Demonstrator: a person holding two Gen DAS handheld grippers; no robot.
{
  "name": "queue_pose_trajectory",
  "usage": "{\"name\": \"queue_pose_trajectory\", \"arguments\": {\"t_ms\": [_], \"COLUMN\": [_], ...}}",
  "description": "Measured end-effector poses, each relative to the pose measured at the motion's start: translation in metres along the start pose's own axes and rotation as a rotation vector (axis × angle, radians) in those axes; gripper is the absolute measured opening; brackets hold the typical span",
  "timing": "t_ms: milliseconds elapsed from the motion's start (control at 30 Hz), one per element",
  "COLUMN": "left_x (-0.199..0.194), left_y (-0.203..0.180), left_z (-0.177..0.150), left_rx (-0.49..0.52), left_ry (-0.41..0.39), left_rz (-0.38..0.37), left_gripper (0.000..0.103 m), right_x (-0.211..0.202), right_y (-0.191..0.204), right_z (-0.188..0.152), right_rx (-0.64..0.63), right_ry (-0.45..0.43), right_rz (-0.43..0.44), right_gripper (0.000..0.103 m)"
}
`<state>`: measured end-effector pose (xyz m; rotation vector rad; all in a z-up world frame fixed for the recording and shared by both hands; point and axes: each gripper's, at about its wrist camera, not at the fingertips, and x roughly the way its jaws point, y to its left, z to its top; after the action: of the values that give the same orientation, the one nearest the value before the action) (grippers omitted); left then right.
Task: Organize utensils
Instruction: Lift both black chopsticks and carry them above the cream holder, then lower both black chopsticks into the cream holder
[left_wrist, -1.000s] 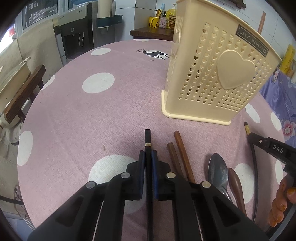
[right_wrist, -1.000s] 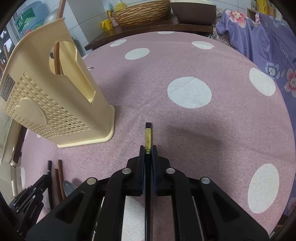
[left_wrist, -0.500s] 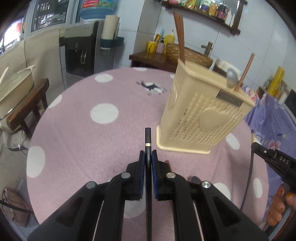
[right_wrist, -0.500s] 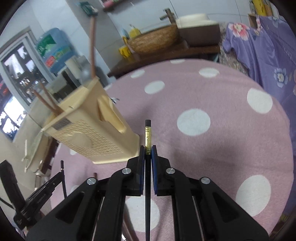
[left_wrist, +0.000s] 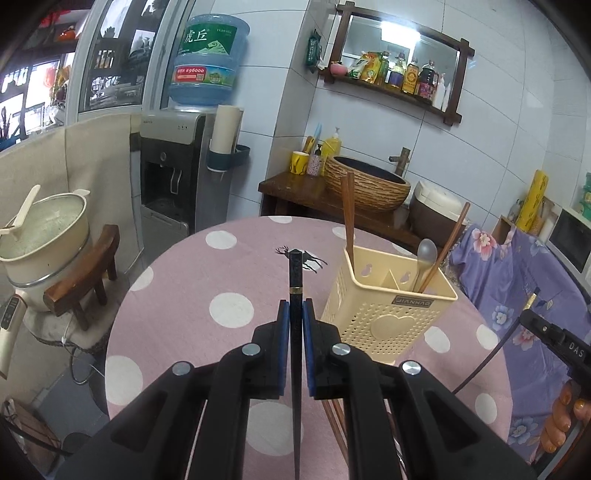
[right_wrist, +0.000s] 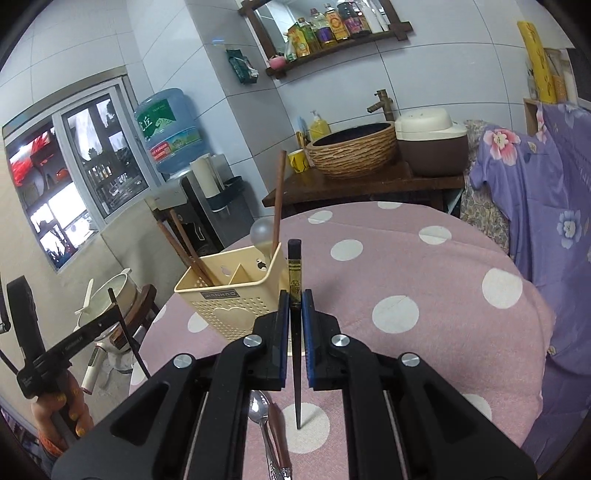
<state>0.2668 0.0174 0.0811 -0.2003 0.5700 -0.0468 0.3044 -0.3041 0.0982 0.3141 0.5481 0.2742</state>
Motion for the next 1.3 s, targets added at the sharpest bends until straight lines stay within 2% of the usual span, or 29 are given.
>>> {"name": "queue_pose_trajectory", "arguments": {"t_ms": [833,967,1133,1300], "left_x": [-0.018,-0.029,-0.043,-0.057], "left_y": [0.012,0.009,0.001,-0.012], "left_z": [0.030,0.048,0.087,0.128], "left_rx": [0.009,0.027,0.042,0.038], "left_ry": [-0.074,-0.093,-0.104,-0.124], "left_rz": [0.022,-0.002,-0.067,-0.142], "left_gripper": [0.008,0.008,0.008,0.008], "right_x": [-0.009,-0.015,-0.025,-0.046], "right_y": [0.020,0.025,0.038,0.063], "right_z": [0.028,0.044,0.076,0.116], "right_rx": [-0.095,-0.108,-0.134,-0.181], "right_ry": [-0.036,-0.038,-0.034,-0.085], "right_rz": [-0.021,-0.003,0.026,0.044], "right_gripper": [0.008,0.008,0.008,0.008]}}
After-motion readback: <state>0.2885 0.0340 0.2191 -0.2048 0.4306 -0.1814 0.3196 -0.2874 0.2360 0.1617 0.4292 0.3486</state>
